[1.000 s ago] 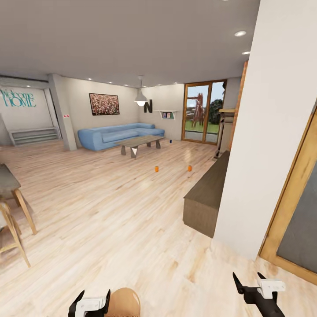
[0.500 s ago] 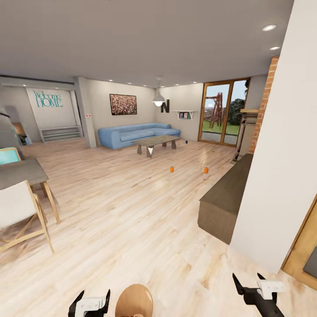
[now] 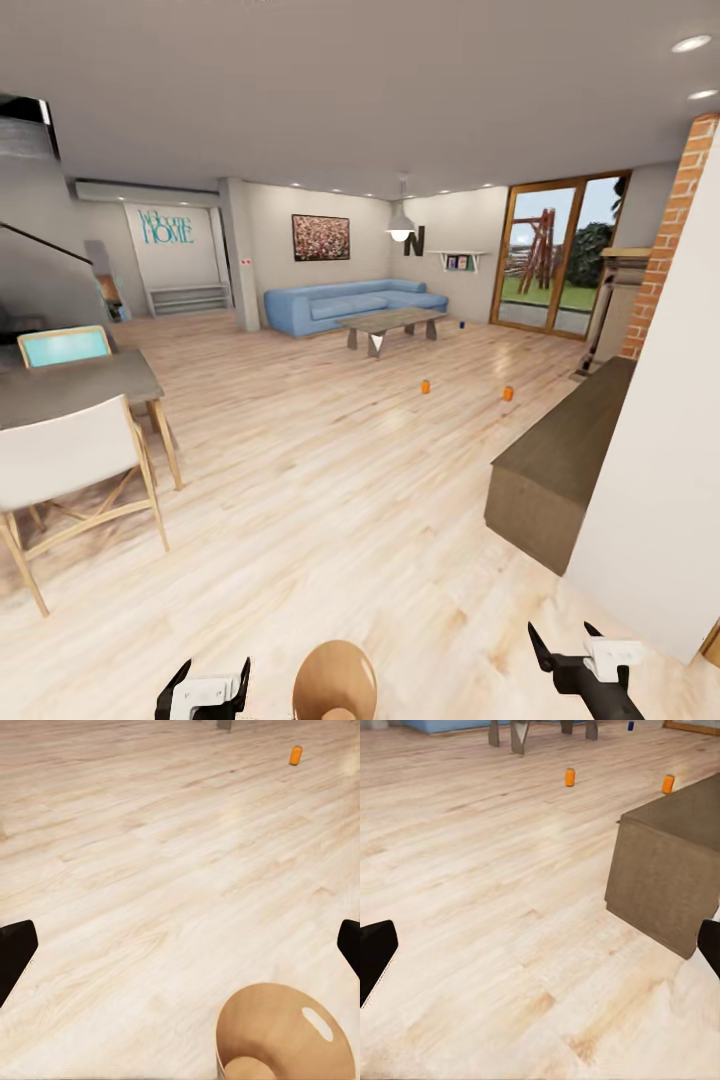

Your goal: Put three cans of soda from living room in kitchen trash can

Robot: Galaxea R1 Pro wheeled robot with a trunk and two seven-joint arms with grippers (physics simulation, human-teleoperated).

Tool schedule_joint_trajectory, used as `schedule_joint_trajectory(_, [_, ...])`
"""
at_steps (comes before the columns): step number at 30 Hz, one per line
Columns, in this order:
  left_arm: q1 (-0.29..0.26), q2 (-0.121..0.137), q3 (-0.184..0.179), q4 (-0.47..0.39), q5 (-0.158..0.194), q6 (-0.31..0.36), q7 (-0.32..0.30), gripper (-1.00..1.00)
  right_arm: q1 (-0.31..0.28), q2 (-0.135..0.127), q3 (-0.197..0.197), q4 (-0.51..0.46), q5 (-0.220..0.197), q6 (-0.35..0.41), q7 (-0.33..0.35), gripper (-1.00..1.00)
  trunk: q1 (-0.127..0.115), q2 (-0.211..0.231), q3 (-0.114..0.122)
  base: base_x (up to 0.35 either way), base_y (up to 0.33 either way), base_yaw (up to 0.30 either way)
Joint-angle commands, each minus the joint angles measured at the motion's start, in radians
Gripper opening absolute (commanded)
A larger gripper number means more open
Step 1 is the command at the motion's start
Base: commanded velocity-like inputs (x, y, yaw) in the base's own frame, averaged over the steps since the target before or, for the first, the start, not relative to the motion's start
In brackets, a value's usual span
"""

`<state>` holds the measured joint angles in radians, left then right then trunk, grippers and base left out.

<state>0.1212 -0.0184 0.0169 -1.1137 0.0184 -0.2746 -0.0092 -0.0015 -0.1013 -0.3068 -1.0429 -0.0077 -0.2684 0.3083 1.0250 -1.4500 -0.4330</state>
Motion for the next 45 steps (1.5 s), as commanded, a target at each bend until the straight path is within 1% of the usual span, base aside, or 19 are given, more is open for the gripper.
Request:
schedule_joint_trajectory(1, [0.0, 0.0, 0.0, 0.0, 0.0, 0.0, 0.0, 1.0, 0.0, 0.0, 0.0, 0.0, 0.0, 0.0, 0.0, 1.0, 0.0, 0.0, 0.0, 0.0, 0.0, 0.256])
schedule_joint_trajectory(34, [0.0, 0.0, 0.0, 0.0, 0.0, 0.0, 0.0, 1.0, 0.0, 0.0, 0.0, 0.001, 0.0, 0.0, 0.0, 1.0, 0.0, 0.0, 0.0, 0.0, 0.0, 0.254])
schedule_joint_trajectory(38, [0.0, 0.0, 0.0, 0.0, 0.0, 0.0, 0.0, 1.0, 0.0, 0.0, 0.0, 0.001, 0.001, 0.0, 0.0, 1.0, 0.0, 0.0, 0.0, 0.0, 0.0, 0.153])
schedule_joint_trajectory(45, [0.0, 0.0, 0.0, 0.0, 0.0, 0.0, 0.0, 1.0, 0.0, 0.0, 0.001, 0.001, 0.002, 0.0, 0.001, 1.0, 0.0, 0.0, 0.0, 0.0, 0.0, 0.032])
